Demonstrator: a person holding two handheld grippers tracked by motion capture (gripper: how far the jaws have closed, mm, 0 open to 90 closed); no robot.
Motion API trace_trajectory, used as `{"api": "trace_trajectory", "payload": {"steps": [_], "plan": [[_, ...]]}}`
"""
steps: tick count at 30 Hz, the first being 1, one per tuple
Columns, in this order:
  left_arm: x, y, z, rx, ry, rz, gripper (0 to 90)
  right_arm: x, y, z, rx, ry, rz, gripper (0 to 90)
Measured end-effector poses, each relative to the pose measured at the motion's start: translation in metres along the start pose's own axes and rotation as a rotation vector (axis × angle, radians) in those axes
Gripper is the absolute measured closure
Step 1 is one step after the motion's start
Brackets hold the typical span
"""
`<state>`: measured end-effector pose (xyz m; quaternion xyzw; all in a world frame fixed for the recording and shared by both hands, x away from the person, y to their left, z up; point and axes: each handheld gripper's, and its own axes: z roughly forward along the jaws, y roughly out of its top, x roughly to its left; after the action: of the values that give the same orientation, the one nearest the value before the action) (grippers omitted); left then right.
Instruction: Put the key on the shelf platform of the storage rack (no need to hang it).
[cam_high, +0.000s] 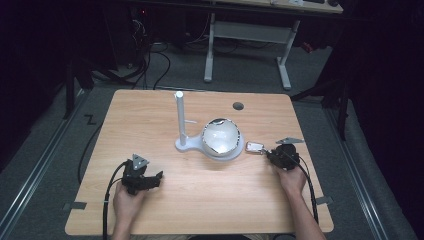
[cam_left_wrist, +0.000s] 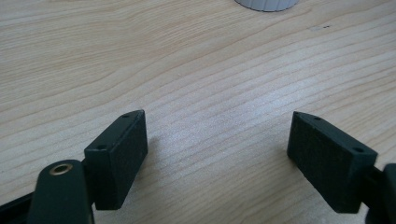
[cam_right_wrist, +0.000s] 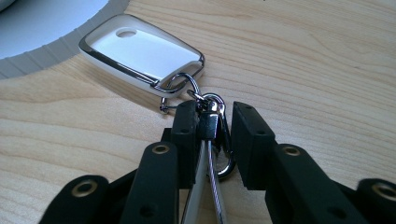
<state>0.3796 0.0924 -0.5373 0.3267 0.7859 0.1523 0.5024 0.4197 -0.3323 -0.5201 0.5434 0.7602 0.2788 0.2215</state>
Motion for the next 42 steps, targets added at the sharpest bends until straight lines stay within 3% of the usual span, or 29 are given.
{"api": "trace_trajectory", "payload": {"steps": [9,16,42], "plan": [[0.000,0.000,0.000,0.000,0.000,0.000,20.5,0.001,-0.003,-0.002,-0.007,-0.003,-0.016,75.0],[0.000,0.000,0.000,0.000,0.000,0.000,20.4,-0.002,-0.005,-0.005,-0.024,0.020,-0.005,75.9],[0.000,0.000,0.000,0.001,-0.005,0.006,20.4,-0.005,0.000,-0.054,-0.174,0.089,0.040,76.3]]}}
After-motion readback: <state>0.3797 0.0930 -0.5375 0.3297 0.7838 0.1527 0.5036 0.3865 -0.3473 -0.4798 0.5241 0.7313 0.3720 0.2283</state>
